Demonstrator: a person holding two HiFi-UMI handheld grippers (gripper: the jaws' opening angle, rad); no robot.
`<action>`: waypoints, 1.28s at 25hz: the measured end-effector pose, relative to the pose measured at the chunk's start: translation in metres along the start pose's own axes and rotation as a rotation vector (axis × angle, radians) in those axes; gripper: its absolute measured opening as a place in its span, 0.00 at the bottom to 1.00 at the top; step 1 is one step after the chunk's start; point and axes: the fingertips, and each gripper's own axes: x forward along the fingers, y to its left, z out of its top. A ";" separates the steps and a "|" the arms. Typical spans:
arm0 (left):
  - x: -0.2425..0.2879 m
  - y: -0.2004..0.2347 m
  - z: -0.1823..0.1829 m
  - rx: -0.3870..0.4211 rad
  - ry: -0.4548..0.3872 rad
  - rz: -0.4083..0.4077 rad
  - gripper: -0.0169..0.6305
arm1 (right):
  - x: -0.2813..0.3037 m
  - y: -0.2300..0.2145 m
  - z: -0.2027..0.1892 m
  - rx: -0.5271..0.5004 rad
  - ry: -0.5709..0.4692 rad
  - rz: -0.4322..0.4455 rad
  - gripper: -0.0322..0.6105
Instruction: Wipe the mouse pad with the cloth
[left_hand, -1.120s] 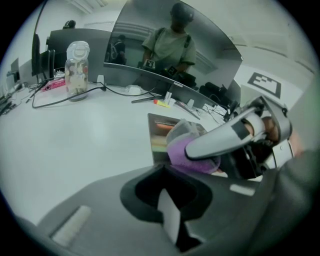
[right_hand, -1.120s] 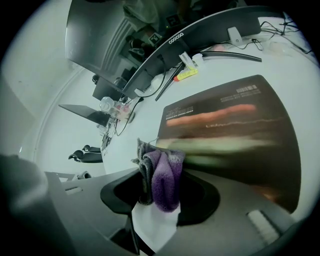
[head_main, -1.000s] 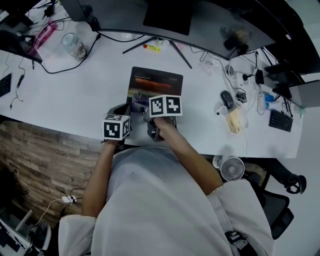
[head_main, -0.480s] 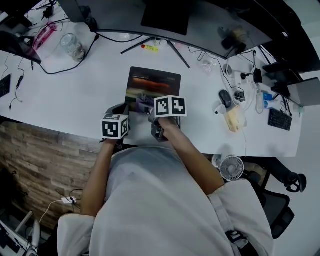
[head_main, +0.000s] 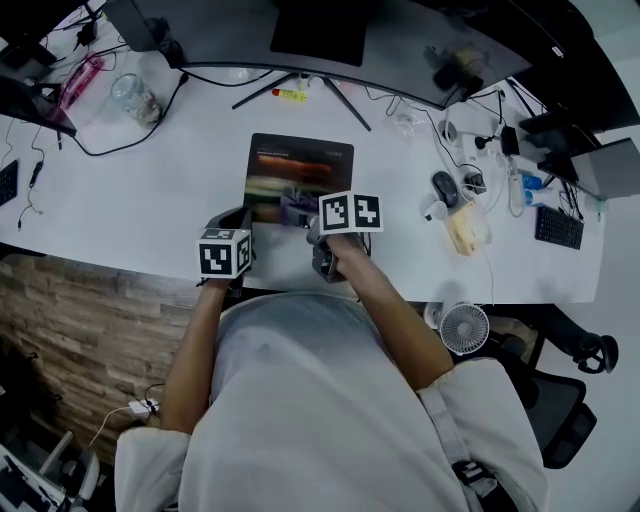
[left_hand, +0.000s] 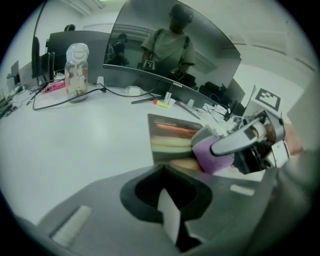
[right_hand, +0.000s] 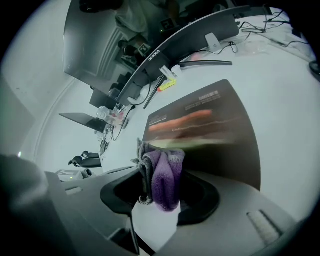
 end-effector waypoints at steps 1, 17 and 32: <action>0.000 0.000 0.000 -0.001 0.000 -0.001 0.03 | -0.003 -0.003 0.000 0.004 -0.003 0.001 0.36; -0.001 -0.002 -0.002 0.016 -0.008 0.020 0.03 | -0.047 -0.049 -0.005 0.062 -0.059 -0.015 0.36; -0.002 -0.006 -0.002 0.043 -0.025 0.045 0.03 | -0.082 -0.084 -0.011 0.105 -0.124 -0.054 0.36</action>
